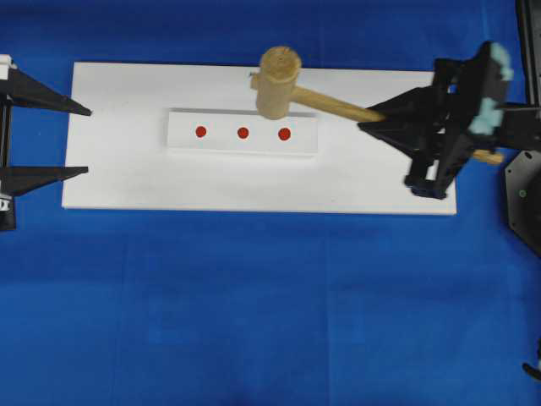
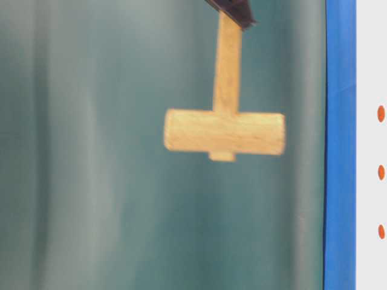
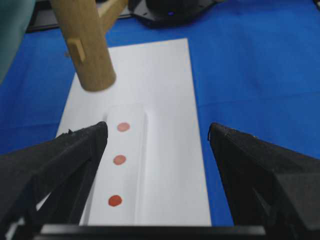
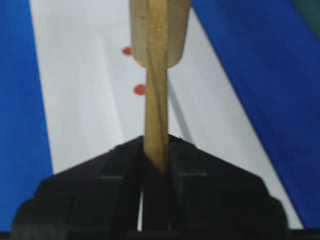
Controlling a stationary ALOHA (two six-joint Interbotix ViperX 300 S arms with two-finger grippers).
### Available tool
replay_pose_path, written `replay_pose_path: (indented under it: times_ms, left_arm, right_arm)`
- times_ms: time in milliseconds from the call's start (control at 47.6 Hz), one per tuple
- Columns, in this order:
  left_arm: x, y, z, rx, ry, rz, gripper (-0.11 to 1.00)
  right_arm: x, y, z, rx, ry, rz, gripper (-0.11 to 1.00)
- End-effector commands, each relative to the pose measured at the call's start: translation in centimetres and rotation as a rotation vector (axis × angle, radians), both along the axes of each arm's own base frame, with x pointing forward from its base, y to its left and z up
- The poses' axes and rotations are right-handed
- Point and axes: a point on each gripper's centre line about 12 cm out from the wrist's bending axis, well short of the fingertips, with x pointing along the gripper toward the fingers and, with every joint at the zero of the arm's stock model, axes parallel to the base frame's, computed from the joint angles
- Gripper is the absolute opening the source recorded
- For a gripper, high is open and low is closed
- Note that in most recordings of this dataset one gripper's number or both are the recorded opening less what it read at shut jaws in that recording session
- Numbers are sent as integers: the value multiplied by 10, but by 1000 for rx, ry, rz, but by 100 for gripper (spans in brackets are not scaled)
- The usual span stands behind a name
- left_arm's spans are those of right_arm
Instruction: Hit the mark with a hammer.
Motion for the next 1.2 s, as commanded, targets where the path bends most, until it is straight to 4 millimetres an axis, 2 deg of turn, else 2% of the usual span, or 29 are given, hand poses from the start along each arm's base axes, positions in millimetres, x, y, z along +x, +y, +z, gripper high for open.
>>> replay_pose_path:
  times_ms: [0,210,273,357,525,609,672,777,1008,1176]
  left_arm:
    - [1,0,4,-6,-12,0,80]
    - [1,0,4,-6,-14,0,80]
    - [1,0,5,-6,-17,0,80]
    - [1,0,5,-5,-19,1,80]
    - [1,0,5,-4,-19,1,80]
    - [1,0,5,-5,-20,1,80]
    - [1,0,5,-5,-20,1,80]
    - [1,0,5,-5,-20,0,80]
    - [1,0,5,-5,-17,1,80]
    - [1,0,4,-6,-16,0,80]
  right_arm:
    - [-4,1,9,-17,-33,10,2]
    - [-7,1,3,-35,-9,18,2]
    - [-5,1,-5,-30,18,17,2]
    - [-1,3,-25,-8,92,30,2]
    - [8,8,-83,50,307,46,2]
    - [13,9,-95,64,352,45,2]
    - [14,9,-93,63,344,43,2]
    - [13,7,-76,44,287,36,2]
    - [2,4,-20,-8,80,32,2]
    - [-3,5,-6,-30,29,47,2]
